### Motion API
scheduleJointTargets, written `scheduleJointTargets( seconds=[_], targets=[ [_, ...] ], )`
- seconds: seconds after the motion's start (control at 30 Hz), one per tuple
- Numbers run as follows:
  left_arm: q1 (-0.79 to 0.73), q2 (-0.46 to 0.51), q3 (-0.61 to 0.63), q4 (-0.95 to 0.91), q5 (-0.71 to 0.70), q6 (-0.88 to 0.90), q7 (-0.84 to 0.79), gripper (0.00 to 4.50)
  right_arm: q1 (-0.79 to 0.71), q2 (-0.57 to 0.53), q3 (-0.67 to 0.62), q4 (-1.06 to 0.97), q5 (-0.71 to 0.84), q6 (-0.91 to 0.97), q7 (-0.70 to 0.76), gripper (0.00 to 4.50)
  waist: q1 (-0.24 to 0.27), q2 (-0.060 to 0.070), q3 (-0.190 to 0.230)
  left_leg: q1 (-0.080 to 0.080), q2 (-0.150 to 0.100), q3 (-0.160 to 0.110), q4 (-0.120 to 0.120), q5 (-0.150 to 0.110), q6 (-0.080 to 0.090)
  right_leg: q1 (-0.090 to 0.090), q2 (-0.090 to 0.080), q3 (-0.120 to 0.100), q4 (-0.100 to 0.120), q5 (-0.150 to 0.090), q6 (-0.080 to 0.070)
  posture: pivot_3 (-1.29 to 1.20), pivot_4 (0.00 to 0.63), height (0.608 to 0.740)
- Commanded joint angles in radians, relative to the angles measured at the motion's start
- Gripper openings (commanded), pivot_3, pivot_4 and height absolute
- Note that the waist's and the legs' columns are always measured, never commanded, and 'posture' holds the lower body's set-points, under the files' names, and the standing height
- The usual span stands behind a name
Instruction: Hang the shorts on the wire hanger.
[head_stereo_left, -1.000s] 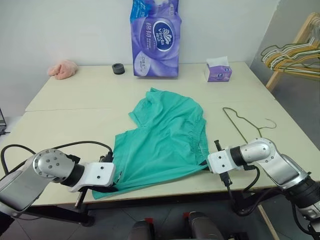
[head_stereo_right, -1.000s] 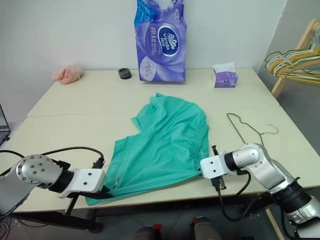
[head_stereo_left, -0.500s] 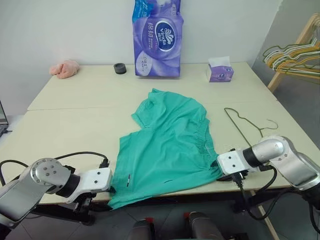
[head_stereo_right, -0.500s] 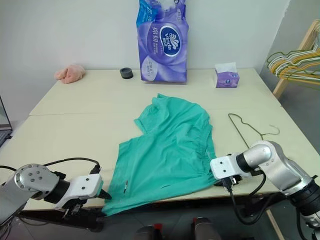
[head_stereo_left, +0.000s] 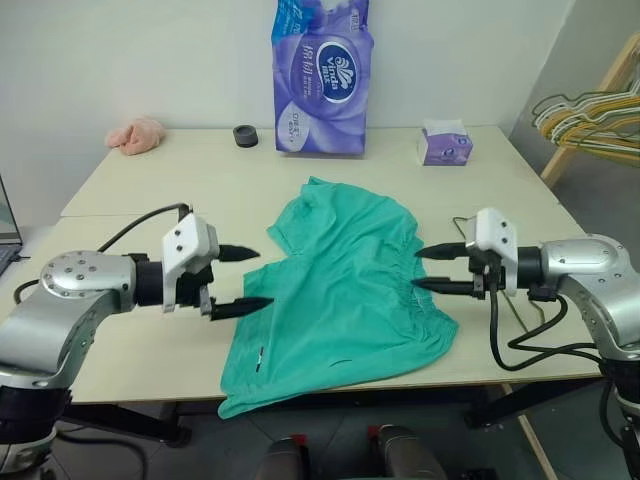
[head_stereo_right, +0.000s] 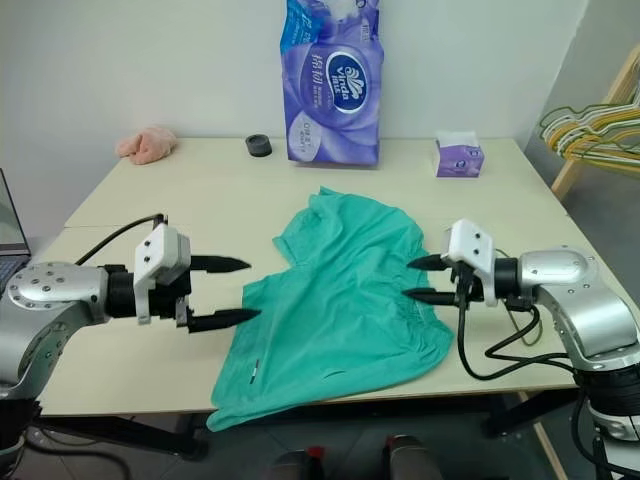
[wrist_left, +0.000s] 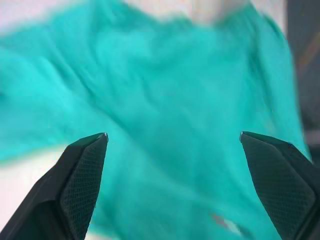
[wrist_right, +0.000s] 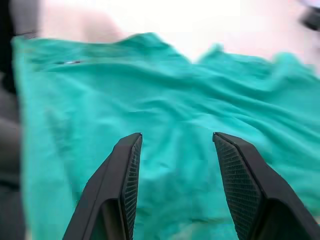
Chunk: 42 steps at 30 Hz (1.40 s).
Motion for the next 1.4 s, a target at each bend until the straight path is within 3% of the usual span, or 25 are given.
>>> scheduleJointTargets(
  seconds=[0.03, 0.17, 0.4, 0.83, 0.93, 1.13, 1.33, 1.4],
  targets=[
    [-0.063, -0.040, -0.023, -0.008, 0.025, 0.057, 0.100, 4.50, 0.018, 0.034, -0.086, 0.088, -0.050, -0.027, -0.162, 3.27, -0.003, -0.001, 0.000, 0.000, 0.000, 0.000, 0.000, 0.000, 0.000, 0.000, 0.000, 0.001, 0.000, 0.000, 0.000, -0.11, 0.078, 0.740],
    [-0.135, -0.104, -0.119, -0.051, 0.012, 0.073, 0.069, 4.50, 0.052, 0.113, -0.155, 0.167, -0.143, 0.001, -0.428, 4.46, -0.008, 0.000, 0.000, 0.000, 0.000, 0.001, -0.001, 0.000, 0.000, -0.001, 0.000, 0.003, 0.000, 0.000, 0.000, -0.14, 0.082, 0.740],
    [-0.204, -0.102, -0.203, -0.027, -0.011, 0.088, -0.067, 4.50, 0.061, 0.156, -0.238, 0.356, -0.196, -0.007, -0.633, 4.46, -0.020, 0.000, 0.000, 0.000, -0.001, 0.002, -0.003, 0.000, 0.000, -0.001, 0.001, 0.004, 0.000, 0.000, -0.001, -0.16, 0.091, 0.740],
    [-0.292, -0.120, -0.247, 0.092, 0.076, 0.005, -0.154, 4.50, -0.113, 0.124, -0.207, 0.813, -0.181, 0.046, -0.578, 4.46, -0.069, 0.001, 0.000, 0.000, -0.001, 0.002, -0.004, 0.000, 0.000, -0.001, 0.002, 0.005, -0.002, 0.000, -0.001, -0.16, 0.096, 0.740],
    [-0.293, -0.118, -0.245, 0.091, 0.080, 0.001, -0.167, 4.50, -0.118, 0.119, -0.177, 0.861, -0.188, 0.084, -0.536, 3.86, -0.070, 0.001, 0.000, 0.000, -0.001, 0.002, -0.004, 0.000, 0.000, -0.001, 0.002, 0.005, -0.002, 0.000, -0.001, -0.16, 0.097, 0.740],
    [-0.294, -0.114, -0.239, 0.091, 0.084, -0.003, -0.181, 4.50, -0.137, 0.122, -0.134, 0.971, -0.213, 0.126, -0.509, 1.89, -0.069, -0.003, -0.002, 0.001, 0.000, 0.001, -0.004, 0.000, 0.000, 0.000, 0.002, 0.005, -0.002, -0.002, 0.002, -0.16, 0.098, 0.740],
    [-0.298, -0.122, -0.234, 0.103, 0.098, -0.016, -0.166, 4.50, -0.181, 0.136, -0.135, 1.039, -0.260, 0.027, -0.606, 0.02, -0.069, -0.012, -0.007, 0.001, 0.000, 0.000, -0.004, 0.000, 0.000, 0.001, 0.002, 0.004, -0.002, -0.002, 0.001, -0.15, 0.098, 0.740],
    [-0.300, -0.126, -0.228, 0.113, 0.104, -0.017, -0.153, 4.50, -0.192, 0.141, -0.147, 1.034, -0.255, 0.006, -0.621, 0.02, -0.069, -0.013, -0.008, 0.001, 0.000, 0.000, -0.004, 0.000, 0.000, 0.002, 0.002, 0.004, -0.002, -0.002, 0.002, -0.15, 0.097, 0.740]
  ],
)
